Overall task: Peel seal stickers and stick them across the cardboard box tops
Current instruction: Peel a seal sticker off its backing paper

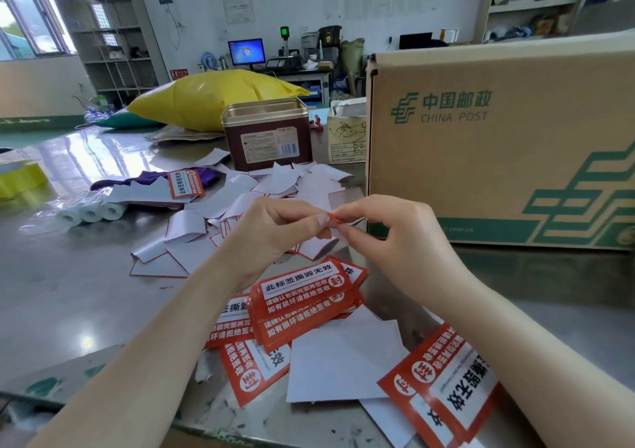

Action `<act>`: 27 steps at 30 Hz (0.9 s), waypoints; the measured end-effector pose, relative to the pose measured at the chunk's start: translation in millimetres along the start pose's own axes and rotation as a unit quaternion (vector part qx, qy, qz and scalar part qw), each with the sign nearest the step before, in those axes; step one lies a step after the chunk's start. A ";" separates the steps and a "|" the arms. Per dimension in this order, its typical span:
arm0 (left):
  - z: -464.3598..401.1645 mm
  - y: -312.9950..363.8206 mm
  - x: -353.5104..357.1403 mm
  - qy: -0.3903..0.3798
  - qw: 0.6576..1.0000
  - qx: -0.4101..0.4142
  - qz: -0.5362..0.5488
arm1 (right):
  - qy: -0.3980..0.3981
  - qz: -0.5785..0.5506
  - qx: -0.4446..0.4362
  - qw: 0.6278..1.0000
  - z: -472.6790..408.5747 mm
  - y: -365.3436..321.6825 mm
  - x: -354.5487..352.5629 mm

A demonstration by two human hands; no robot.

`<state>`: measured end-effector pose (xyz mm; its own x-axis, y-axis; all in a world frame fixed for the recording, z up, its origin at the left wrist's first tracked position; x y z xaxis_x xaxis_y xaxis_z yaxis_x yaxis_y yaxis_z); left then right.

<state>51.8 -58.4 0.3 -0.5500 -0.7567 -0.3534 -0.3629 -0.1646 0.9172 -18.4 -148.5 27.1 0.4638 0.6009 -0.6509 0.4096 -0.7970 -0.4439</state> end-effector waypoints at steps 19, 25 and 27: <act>3.7 16.1 -2.8 0.054 0.992 0.069 -0.086 | 0.037 0.012 -0.005 0.999 1.1 1.3 -3.6; 4.2 12.1 -2.8 0.055 0.996 0.028 -0.066 | 0.042 0.012 -0.018 0.999 0.7 -1.5 -5.3; 4.1 11.5 -2.9 0.056 0.996 0.028 -0.068 | 0.043 0.013 -0.025 0.999 0.8 -1.5 -5.0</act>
<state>46.1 -55.4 11.0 -0.4066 -0.7958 -0.4488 -0.4715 -0.2380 0.8492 -22.0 -150.4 30.6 0.5389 0.5849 -0.6062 0.4342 -0.8095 -0.3951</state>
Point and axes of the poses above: each hand's wrist, its own z-axis away from the middle knuckle, its own x-axis out of the palm, y = z × x, the point moved 10 cm from there along -z, towards the middle knuckle, and after that the axes turned 6 degrees about -x, right-handed, at the moved point
